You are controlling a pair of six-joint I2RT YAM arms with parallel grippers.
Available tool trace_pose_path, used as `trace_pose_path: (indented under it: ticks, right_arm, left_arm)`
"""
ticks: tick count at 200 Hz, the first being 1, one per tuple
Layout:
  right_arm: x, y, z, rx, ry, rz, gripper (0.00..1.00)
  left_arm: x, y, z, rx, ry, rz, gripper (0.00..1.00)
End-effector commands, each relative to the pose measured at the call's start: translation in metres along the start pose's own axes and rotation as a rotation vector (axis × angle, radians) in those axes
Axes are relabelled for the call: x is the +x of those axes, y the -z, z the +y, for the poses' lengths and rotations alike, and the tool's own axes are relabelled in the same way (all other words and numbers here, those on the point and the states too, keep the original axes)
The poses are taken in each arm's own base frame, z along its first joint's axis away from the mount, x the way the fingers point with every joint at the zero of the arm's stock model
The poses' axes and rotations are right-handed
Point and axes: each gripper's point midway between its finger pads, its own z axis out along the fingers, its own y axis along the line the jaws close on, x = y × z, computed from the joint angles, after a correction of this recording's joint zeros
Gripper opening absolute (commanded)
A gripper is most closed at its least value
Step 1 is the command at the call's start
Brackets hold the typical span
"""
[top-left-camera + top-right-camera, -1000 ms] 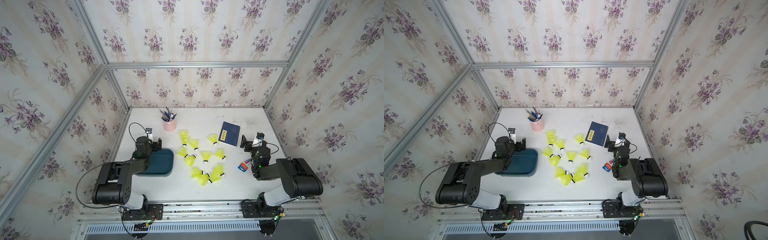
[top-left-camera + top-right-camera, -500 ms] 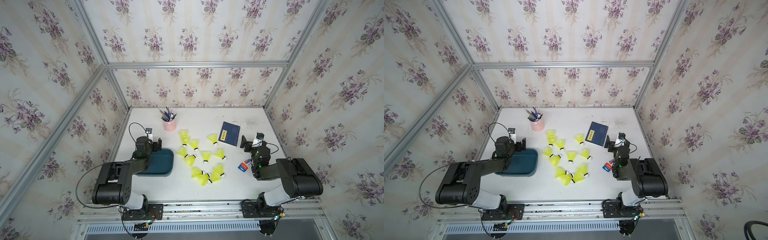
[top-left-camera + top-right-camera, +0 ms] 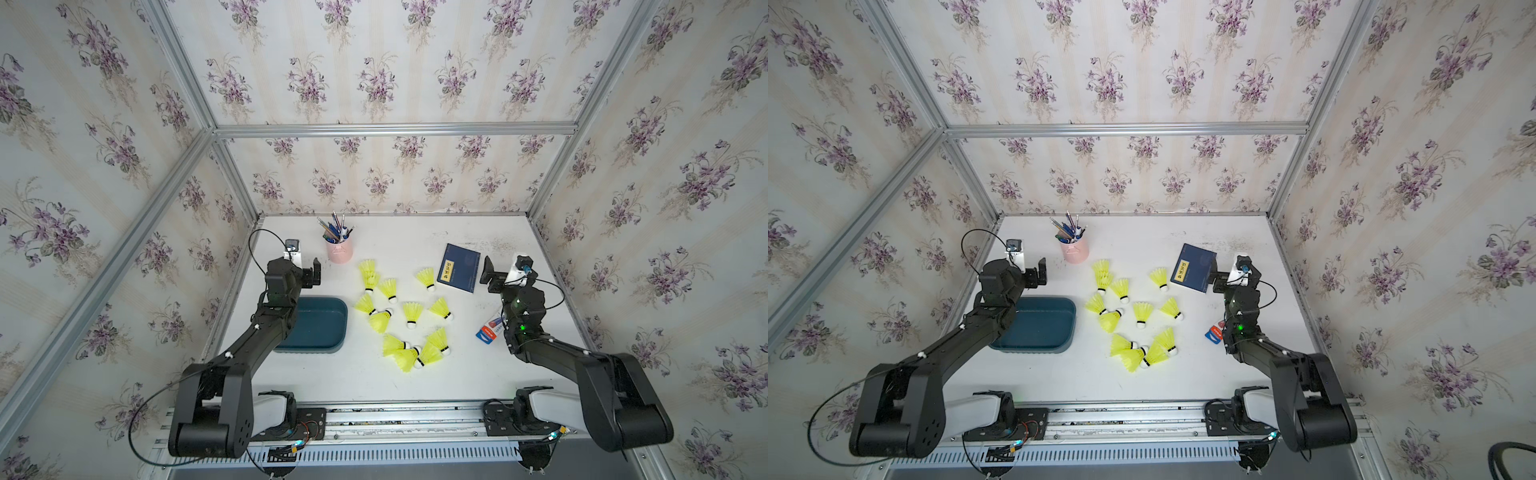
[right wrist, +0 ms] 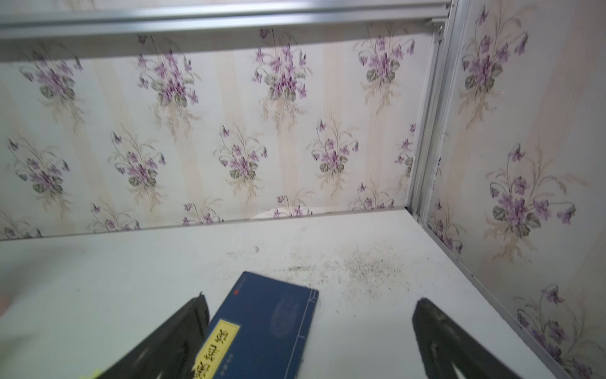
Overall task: Put the shuttlecocks into the storage box
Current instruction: Move the storage box to the center of the board.
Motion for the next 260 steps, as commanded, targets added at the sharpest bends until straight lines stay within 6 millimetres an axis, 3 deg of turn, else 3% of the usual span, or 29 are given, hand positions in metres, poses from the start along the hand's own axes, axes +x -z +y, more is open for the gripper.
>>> trace_pose_path:
  ticks: [1,30,42,55,64,76,92,110,132,153,201,260]
  right_arm:
    - [-0.033,-0.003,0.007,0.049,-0.027,0.008,1.00]
    - [-0.112,-0.001,0.035,0.002,-0.167,-0.018,1.00]
    - [-0.123,0.001,0.044,-0.028,-0.331,0.088,1.00]
    - [-0.099,0.009,0.040,0.039,-0.545,0.252,1.00]
    - [-0.083,0.015,0.044,0.008,-0.623,0.337,1.00]
    - [-0.072,0.024,0.067,-0.154,-0.578,0.417,1.00]
    - [-0.042,0.040,0.075,-0.099,-0.507,0.620,0.99]
    - [-0.020,0.067,0.094,-0.080,-0.331,0.794,0.95]
    - [0.001,0.109,0.122,-0.153,-0.231,0.918,0.87]
    - [0.024,0.141,0.128,-0.163,-0.195,1.040,0.83]
    - [0.050,0.186,0.128,-0.201,-0.168,1.168,0.71]
    - [0.085,0.229,0.145,-0.272,-0.178,1.326,0.61]
  left_arm:
    - [-0.002,0.020,0.005,-0.058,0.014,0.083,1.00]
    - [-0.040,0.063,-0.006,-0.056,0.009,0.041,1.00]
    - [-0.062,0.086,-0.017,-0.051,-0.029,0.011,1.00]
    - [-0.070,0.107,-0.018,-0.054,0.069,0.059,1.00]
    - [-0.054,0.123,-0.015,-0.061,0.198,0.208,1.00]
    - [-0.041,0.137,-0.013,-0.084,0.325,0.318,1.00]
    - [-0.034,0.138,-0.046,0.122,0.342,0.391,1.00]
    - [-0.016,0.144,-0.071,0.232,0.338,0.524,1.00]
    - [0.012,0.152,-0.082,0.253,0.302,0.672,1.00]
    - [0.030,0.162,-0.087,0.275,0.269,0.762,1.00]
    - [0.082,0.173,-0.110,0.358,0.214,0.958,0.97]
    - [0.115,0.157,-0.132,0.394,0.201,1.055,0.75]
